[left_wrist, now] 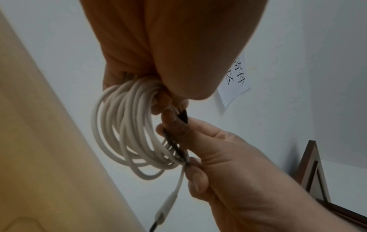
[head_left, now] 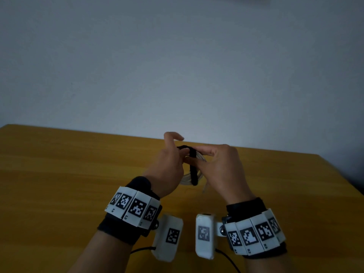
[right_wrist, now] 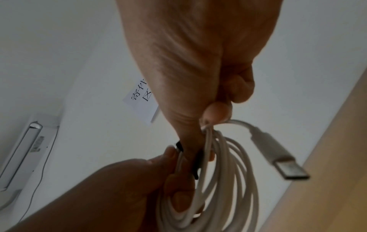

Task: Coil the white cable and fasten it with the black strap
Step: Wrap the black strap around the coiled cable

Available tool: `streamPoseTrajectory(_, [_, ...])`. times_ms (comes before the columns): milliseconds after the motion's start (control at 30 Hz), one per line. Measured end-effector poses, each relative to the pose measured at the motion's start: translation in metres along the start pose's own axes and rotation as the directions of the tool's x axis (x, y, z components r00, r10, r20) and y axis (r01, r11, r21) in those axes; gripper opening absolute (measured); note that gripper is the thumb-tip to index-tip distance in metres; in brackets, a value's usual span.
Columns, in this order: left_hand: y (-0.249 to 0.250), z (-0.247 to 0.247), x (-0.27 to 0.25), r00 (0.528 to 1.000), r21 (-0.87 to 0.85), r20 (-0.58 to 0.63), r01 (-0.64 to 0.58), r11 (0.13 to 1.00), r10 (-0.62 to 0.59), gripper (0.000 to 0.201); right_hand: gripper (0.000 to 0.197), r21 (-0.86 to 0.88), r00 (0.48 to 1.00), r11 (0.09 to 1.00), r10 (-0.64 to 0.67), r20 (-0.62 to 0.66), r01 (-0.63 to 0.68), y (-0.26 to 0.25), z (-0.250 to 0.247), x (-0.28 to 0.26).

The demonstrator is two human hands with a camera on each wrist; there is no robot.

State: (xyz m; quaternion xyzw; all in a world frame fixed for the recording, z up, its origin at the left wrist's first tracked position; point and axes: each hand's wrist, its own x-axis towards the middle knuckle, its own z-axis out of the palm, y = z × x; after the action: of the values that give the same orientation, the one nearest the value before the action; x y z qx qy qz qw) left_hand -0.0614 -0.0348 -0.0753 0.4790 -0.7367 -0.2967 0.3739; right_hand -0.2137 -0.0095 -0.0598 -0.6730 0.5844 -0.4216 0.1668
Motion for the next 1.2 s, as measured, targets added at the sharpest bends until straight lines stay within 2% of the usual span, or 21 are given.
streamPoseTrajectory(100, [0.001,-0.003,0.001,0.999,0.135,0.017,-0.033,0.99,0.031,0.013,0.028,-0.144,0.997,0.989,-0.052,-0.054,0.043,0.003,0.002,0.002])
streamPoseTrajectory(167, [0.004,-0.004,0.0,1.0,0.193,0.006,-0.031,0.981,0.03,0.015,0.029,-0.198,0.998,0.979,-0.06,-0.033,0.052,0.004,0.002,0.003])
streamPoseTrajectory(367, [0.01,-0.005,-0.002,0.996,0.197,0.027,-0.09,0.976,0.086,0.021,0.025,-0.016,0.984,0.999,0.039,0.176,-0.037,0.008,-0.005,0.005])
streamPoseTrajectory(800, [0.013,-0.01,-0.007,0.968,0.139,0.096,-0.242,0.96,0.23,0.016,0.019,0.003,0.903,0.994,0.094,0.419,-0.105,-0.001,-0.011,0.001])
streamPoseTrajectory(967, [0.01,-0.013,-0.007,0.961,0.06,0.105,-0.265,0.963,0.257,0.021,0.015,0.0,0.908,0.996,0.076,0.412,-0.084,0.003,-0.011,0.002])
streamPoseTrajectory(1033, [0.008,-0.015,-0.006,0.96,0.061,0.11,-0.264,0.963,0.256,0.021,0.021,0.013,0.914,0.997,0.061,0.402,-0.072,0.006,-0.011,0.002])
streamPoseTrajectory(1133, [0.007,-0.016,-0.006,0.959,0.099,0.138,-0.262,0.96,0.248,0.017,0.033,0.127,0.916,0.987,0.038,0.399,-0.096,0.011,-0.017,0.004])
streamPoseTrajectory(1200, [0.007,-0.015,-0.006,0.961,0.099,0.147,-0.249,0.964,0.233,0.017,0.034,0.147,0.912,0.983,0.04,0.408,-0.109,0.015,-0.021,0.007])
